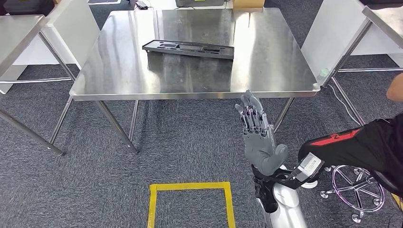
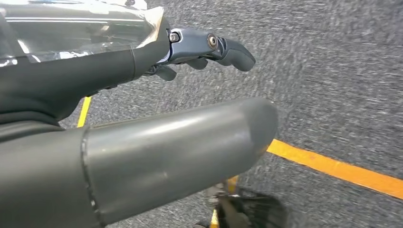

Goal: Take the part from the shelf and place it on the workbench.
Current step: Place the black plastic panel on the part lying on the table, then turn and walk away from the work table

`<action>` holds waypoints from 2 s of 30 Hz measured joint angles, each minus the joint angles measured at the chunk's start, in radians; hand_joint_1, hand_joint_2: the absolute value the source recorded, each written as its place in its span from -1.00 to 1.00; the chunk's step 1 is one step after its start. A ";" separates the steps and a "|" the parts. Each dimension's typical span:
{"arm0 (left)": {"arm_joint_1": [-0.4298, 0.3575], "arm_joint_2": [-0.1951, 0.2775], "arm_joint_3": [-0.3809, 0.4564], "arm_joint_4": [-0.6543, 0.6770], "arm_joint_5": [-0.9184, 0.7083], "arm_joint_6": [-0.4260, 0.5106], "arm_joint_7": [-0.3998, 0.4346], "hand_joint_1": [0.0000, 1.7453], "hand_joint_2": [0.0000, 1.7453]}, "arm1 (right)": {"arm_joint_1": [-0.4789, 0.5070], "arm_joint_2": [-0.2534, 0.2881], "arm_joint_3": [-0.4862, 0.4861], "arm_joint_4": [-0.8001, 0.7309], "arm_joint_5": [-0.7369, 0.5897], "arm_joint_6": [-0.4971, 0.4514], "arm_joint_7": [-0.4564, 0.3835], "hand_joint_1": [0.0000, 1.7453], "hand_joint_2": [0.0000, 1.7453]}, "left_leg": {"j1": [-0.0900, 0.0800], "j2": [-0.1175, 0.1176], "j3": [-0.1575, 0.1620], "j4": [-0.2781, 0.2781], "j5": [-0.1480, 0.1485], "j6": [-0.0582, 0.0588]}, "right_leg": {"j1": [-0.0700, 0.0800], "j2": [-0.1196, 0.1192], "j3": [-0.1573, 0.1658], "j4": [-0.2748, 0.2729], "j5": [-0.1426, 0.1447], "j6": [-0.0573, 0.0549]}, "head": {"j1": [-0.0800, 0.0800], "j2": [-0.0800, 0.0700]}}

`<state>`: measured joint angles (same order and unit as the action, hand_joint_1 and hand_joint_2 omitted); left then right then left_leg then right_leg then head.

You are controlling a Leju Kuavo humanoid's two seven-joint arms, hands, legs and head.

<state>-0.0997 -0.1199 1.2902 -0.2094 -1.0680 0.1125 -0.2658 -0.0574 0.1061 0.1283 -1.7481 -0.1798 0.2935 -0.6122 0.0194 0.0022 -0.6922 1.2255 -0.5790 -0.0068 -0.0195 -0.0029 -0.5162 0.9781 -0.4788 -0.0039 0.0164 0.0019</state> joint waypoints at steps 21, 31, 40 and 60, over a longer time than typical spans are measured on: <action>-0.003 -0.001 0.001 -0.002 0.006 0.004 0.002 -1.00 -1.00 | 0.000 0.001 -0.002 0.000 0.008 -0.013 0.008 -1.00 -1.00 | -0.013 0.007 0.089 -0.240 0.167 0.046 | 0.007 0.001 0.024 0.073 -0.053 0.065 | 0.007 0.000; 0.001 0.000 0.005 -0.002 0.016 0.010 0.001 -1.00 -1.00 | -0.008 0.003 -0.002 0.017 -0.005 -0.018 0.007 -1.00 -1.00 | -0.006 0.000 -0.009 0.019 -0.003 -0.003 | 0.004 -0.004 0.014 -0.021 0.004 -0.008 | 0.001 0.000; 0.000 0.000 0.006 -0.002 0.017 0.022 0.013 -1.00 -1.00 | -0.021 0.000 -0.002 0.066 0.049 -0.104 0.046 -1.00 -1.00 | -0.011 -0.005 0.185 -0.232 0.068 0.026 | 0.014 -0.005 -0.056 0.013 0.044 0.032 | 0.002 0.000; 0.010 -0.007 0.008 -0.002 0.000 0.030 0.022 -1.00 -1.00 | -0.087 -0.056 -0.039 0.793 0.454 -0.607 0.213 -1.00 -1.00 | -0.007 -0.001 0.020 -0.105 0.060 0.004 | 0.000 -0.003 0.030 -0.024 -0.014 -0.002 | 0.003 0.000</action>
<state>-0.0893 -0.1265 1.2978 -0.2111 -1.0679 0.1429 -0.2438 -0.1439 0.0504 0.0890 -0.9550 0.2741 -0.3133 -0.3993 0.0126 0.0016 -0.6727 1.1209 -0.5195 -0.0025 -0.0198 -0.0057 -0.4860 0.9545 -0.4928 -0.0057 0.0190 0.0019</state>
